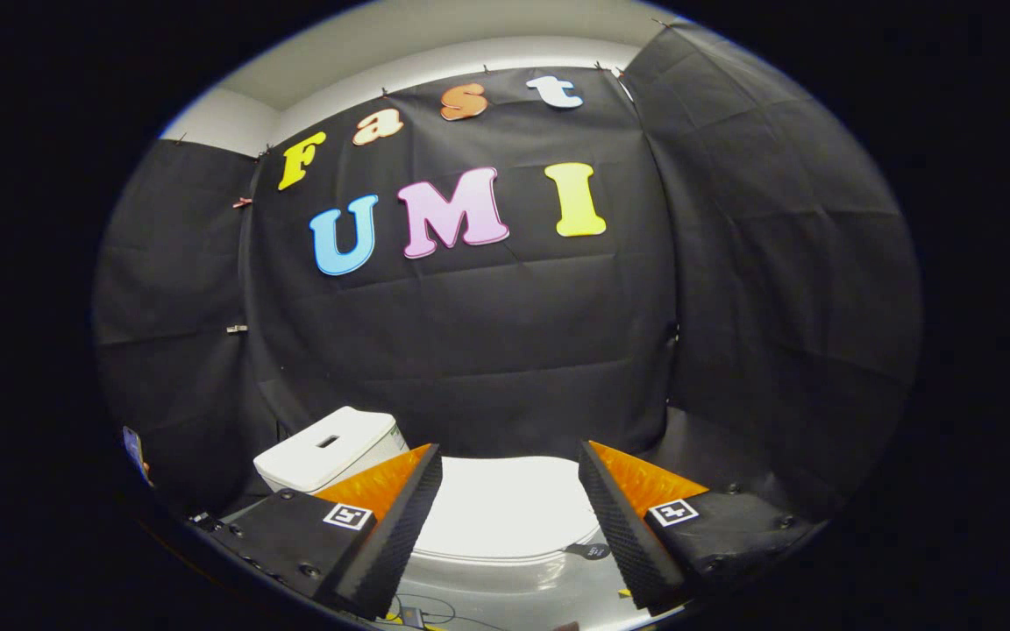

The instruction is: Open the toilet lid.

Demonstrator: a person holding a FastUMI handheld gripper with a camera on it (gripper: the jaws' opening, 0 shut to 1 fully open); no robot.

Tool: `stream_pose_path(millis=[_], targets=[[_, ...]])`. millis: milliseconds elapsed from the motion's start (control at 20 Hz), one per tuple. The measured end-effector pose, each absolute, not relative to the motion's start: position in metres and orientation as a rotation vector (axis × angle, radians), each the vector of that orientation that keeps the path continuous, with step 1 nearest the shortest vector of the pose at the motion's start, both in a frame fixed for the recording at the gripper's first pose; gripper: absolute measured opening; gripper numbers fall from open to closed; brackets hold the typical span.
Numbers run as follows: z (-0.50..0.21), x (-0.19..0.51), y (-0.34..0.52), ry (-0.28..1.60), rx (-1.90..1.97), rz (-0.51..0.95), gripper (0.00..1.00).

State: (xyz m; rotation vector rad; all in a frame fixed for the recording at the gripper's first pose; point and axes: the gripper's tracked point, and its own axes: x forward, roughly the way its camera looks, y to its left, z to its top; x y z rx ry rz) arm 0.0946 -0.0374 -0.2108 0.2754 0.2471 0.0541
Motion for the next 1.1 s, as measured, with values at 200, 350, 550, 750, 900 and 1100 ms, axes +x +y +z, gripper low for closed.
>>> stream_pose_path(millis=[200,350,550,750,900,1100], targets=[[-0.259,0.109,-0.050,0.341,0.391,0.073,0.99],[-0.295,0.118,-0.056,0.403,0.501,0.092,0.98],[-0.346,0.128,-0.070,0.470,0.613,0.073,0.99],[-0.400,0.138,-0.081,0.583,0.738,0.055,0.99],[-0.438,0.145,-0.092,0.647,0.793,0.016,0.98],[-0.481,0.147,-0.114,0.712,0.886,-0.028,0.98]])
